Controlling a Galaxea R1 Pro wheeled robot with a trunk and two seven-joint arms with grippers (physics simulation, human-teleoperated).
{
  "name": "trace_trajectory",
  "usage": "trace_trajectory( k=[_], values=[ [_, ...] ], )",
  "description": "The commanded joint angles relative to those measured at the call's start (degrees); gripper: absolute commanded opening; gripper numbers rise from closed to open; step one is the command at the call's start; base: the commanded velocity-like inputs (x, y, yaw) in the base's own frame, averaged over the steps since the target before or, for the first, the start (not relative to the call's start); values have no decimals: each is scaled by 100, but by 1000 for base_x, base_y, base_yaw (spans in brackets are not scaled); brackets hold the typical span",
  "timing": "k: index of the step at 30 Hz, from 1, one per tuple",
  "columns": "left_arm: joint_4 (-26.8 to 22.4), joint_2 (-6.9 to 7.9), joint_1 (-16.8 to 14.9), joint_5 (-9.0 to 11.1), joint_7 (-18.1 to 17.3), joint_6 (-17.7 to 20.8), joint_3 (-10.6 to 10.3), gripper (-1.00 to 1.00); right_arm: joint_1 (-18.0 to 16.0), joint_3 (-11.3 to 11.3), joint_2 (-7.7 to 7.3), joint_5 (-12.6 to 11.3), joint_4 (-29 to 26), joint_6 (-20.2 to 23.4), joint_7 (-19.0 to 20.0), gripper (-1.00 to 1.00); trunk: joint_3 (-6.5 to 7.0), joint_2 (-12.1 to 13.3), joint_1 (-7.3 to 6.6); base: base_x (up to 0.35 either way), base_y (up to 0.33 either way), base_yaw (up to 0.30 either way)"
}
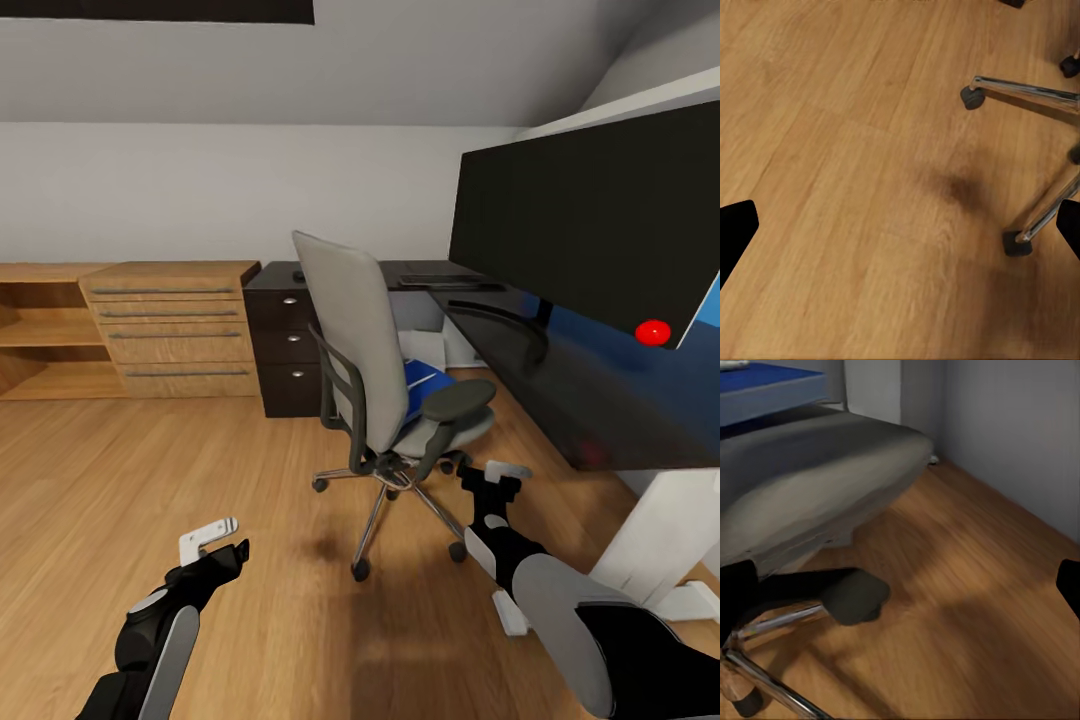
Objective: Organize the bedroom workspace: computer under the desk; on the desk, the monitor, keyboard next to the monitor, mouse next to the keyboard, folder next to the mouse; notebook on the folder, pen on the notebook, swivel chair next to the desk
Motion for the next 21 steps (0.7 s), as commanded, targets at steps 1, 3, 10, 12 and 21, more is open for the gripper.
trace_trajectory(
  k=[1, 3, 10, 12, 21],
  values=[
    [-7, -3, -4, 61, 44, 19, 2, 100, -4, -7, 2, -14, 6, -43, -3, 100, -5, -2, 1, 238, 0, 0],
    [-7, -3, -4, 61, 44, 20, 1, 100, -4, -4, 2, -14, 4, -59, -3, 100, -5, -2, 1, 262, 0, 0],
    [-7, -3, -3, 56, 50, 22, -11, 100, -4, 7, 2, -14, 6, -74, 0, 100, -5, -2, 1, 135, 0, 0],
    [-7, -3, -2, 58, 47, 20, -14, 100, -4, 9, 2, -14, 7, -75, 2, 100, -5, -2, 1, 222, 0, 0],
    [-7, -3, -7, 52, 52, 27, -9, 100, -4, 24, 35, -14, 7, -84, 9, 100, -5, -2, 1, 113, 0, 0]
  ],
)
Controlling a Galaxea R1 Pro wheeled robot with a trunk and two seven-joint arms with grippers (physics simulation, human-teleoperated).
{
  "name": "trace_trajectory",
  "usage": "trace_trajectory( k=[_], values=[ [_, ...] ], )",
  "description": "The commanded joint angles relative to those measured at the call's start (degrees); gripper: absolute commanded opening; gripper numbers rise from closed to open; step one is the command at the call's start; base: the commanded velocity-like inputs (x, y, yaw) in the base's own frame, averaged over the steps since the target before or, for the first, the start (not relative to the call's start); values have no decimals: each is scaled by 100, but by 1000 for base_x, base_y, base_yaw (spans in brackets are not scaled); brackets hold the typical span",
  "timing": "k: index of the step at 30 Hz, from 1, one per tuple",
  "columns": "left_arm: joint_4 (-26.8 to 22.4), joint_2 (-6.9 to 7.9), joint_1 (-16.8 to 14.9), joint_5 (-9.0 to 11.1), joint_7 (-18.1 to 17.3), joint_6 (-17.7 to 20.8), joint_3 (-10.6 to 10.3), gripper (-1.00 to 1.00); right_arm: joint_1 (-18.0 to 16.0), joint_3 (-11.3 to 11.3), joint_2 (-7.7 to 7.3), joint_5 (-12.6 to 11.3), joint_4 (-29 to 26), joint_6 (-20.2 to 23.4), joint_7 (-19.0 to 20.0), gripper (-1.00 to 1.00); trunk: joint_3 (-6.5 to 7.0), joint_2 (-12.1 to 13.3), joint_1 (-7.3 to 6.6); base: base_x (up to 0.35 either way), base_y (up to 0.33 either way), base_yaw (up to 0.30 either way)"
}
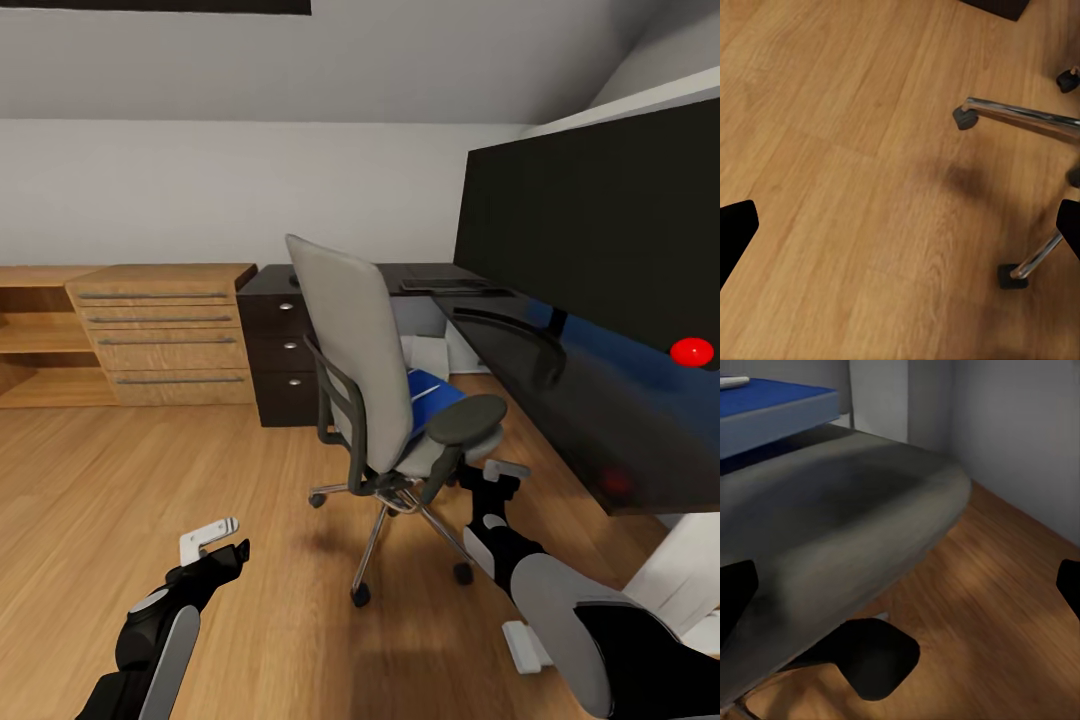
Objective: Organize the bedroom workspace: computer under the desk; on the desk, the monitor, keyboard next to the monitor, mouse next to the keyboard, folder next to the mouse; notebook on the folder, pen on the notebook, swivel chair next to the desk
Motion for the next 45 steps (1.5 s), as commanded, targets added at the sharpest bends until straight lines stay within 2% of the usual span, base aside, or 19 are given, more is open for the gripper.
trace_trajectory(
  k=[1, 16, 22, 40, 45],
  values=[
    [-7, -3, -5, 61, 45, 18, 3, 100, 0, 42, 7, -38, 18, -4, 12, 100, -7, -2, 0, 6, 0, 0],
    [-7, -3, -1, 61, 46, 19, 11, 100, 0, 53, 89, -40, 43, -4, 18, 100, 5, -2, 0, 1, 0, 6],
    [-7, -3, -2, 73, 38, 19, -1, 100, 0, 45, 155, -39, 38, -4, 5, 100, 48, -2, 0, 0, 0, 95],
    [-12, -28, -3, 78, 29, 19, -71, 100, 0, 59, 189, -47, 45, -4, -6, 100, 189, -2, 0, -96, 66, 128],
    [-13, -21, 0, 78, 26, 19, -76, 100, 0, 51, 362, -38, 23, -4, -20, 100, 225, -2, 0, -2, 1, 170]
  ],
)
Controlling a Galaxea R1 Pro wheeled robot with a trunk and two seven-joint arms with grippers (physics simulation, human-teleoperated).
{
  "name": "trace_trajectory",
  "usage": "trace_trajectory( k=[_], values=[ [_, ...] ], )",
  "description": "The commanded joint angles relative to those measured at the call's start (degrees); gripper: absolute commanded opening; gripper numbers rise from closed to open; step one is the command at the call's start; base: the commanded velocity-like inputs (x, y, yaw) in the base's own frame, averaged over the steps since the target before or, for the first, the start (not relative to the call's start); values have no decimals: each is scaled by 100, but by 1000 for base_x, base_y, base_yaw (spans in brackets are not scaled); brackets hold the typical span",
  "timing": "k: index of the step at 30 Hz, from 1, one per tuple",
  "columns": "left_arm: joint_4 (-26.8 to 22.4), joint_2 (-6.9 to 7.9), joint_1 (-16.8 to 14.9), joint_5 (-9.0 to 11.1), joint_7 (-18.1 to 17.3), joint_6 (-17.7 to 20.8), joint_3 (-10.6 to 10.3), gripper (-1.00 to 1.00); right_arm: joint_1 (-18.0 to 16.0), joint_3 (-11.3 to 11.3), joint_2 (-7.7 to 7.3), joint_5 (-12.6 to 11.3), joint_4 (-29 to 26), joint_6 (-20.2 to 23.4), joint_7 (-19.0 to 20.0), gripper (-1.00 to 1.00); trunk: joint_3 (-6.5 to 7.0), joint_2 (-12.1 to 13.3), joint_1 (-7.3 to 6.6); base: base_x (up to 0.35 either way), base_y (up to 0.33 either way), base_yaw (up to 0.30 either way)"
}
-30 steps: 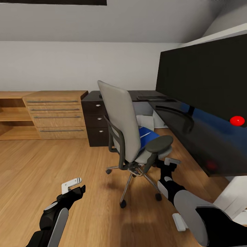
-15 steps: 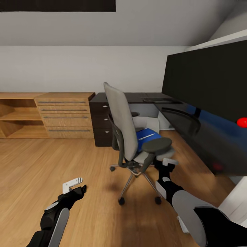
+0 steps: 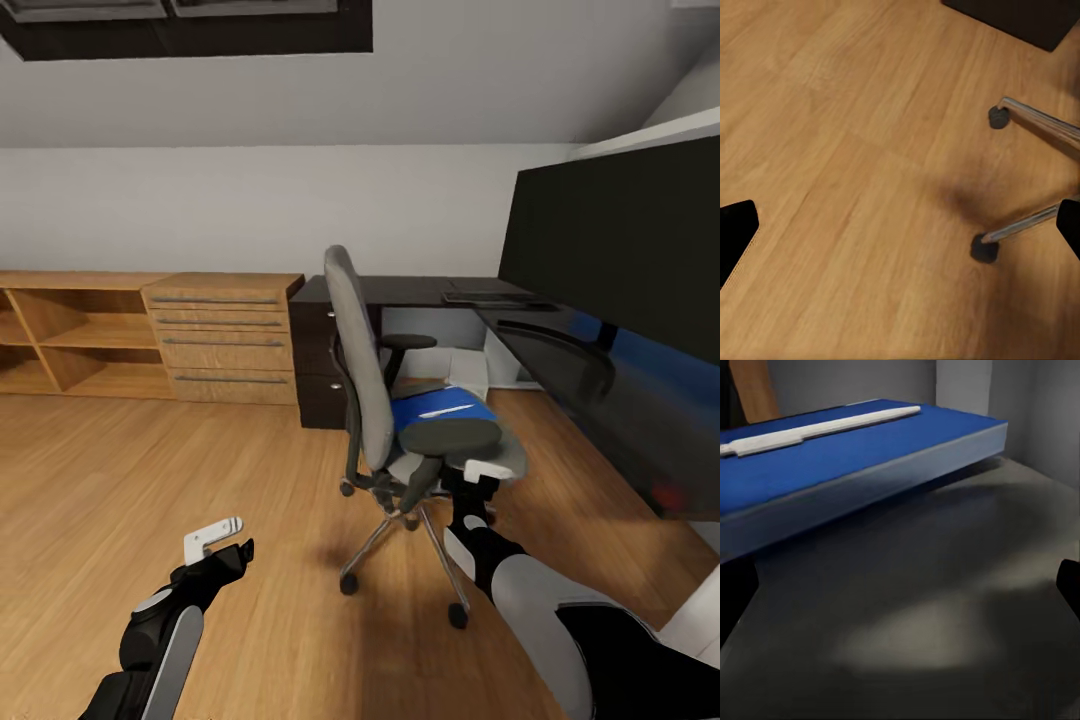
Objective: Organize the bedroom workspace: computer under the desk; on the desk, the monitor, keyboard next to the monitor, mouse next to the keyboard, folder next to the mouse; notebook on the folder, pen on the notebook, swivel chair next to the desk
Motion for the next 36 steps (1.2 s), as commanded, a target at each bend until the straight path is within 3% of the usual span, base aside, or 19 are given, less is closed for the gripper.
trace_trajectory(
  k=[1, 12, 36],
  values=[
    [-6, -3, -7, 60, 46, 19, 3, 100, -4, -5, 35, -15, 2, -24, -7, 100, -1, -2, -1, 0, 0, 231],
    [-4, -3, -4, 60, 55, 19, 3, 100, -4, -8, 110, -24, 4, -18, -9, 100, 5, -2, -1, 0, 0, 251],
    [-1, 4, -3, 61, 33, 19, -32, 100, -4, -21, 99, -20, 25, -24, 0, 100, 5, -2, -1, -55, -74, 8]
  ],
)
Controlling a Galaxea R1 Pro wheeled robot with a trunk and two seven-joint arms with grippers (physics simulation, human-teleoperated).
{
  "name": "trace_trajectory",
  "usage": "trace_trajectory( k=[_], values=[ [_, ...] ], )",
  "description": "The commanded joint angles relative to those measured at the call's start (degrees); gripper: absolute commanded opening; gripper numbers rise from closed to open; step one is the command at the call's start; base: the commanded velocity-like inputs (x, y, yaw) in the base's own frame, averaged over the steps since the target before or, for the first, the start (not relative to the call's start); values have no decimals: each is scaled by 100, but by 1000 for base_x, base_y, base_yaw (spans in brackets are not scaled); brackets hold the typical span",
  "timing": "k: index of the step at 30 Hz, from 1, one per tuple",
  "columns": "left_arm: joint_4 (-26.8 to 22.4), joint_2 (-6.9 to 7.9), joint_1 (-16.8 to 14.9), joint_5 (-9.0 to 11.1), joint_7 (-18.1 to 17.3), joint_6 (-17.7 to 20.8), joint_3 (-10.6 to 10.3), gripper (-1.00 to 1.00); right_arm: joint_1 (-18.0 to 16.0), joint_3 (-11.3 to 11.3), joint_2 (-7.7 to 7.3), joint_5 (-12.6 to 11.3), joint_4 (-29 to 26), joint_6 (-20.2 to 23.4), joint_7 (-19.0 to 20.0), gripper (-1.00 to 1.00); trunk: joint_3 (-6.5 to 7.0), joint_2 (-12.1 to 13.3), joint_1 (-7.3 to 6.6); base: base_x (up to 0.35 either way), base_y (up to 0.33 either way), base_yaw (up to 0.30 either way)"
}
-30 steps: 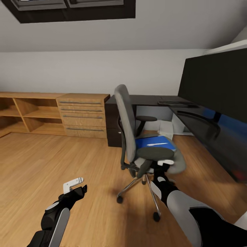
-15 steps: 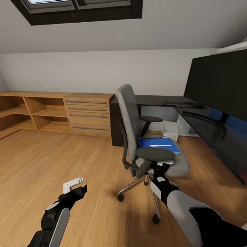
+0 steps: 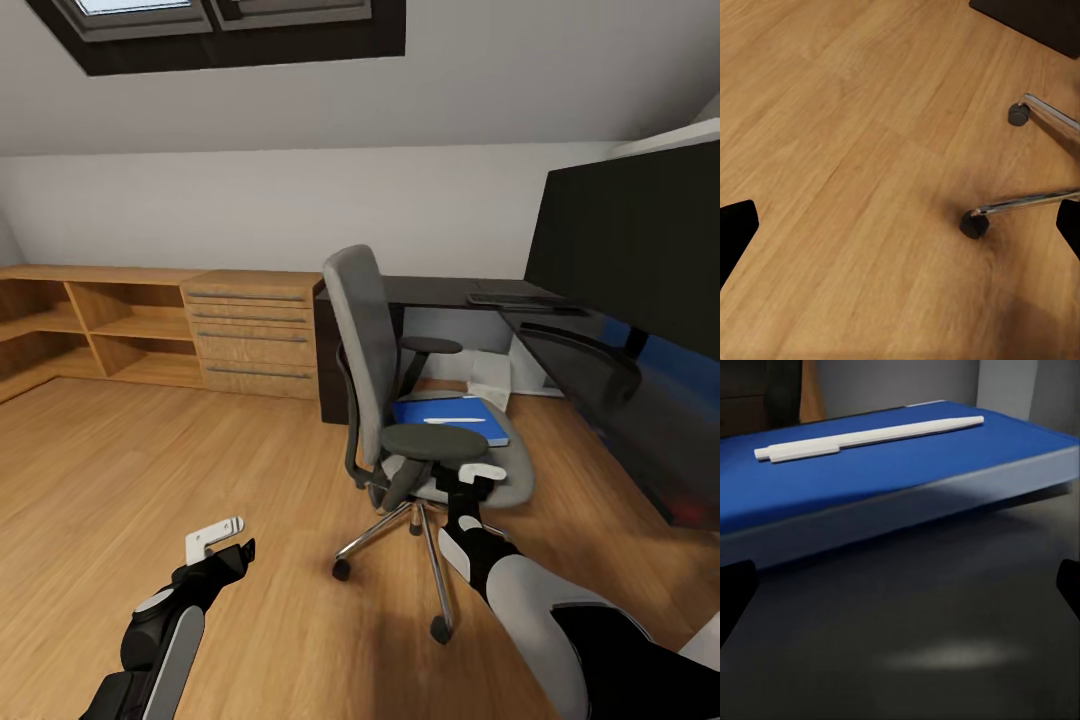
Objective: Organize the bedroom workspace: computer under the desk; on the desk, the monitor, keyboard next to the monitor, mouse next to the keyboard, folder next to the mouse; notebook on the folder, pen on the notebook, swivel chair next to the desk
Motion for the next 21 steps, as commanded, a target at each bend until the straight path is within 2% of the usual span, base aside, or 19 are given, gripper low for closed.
trace_trajectory(
  k=[1, 4, 11, 21],
  values=[
    [-9, -2, -3, 61, 44, 19, 3, 100, -4, -5, 3, -15, 7, -24, -4, 100, -6, -2, -1, -7, -4, 0],
    [-9, -1, -4, 61, 44, 19, 3, 100, -4, -5, 4, -18, 12, -24, -4, 100, -6, -2, -1, -80, -2, 0],
    [-8, -1, -6, 61, 46, 19, 6, 100, -4, -4, 6, -19, 15, -24, -4, 100, -6, -2, -1, -266, 0, 0],
    [-12, 0, -4, 61, 49, 19, 12, 100, -4, 4, 10, -19, 23, -24, -4, 100, -6, -2, -1, -30, 0, 2]
  ],
)
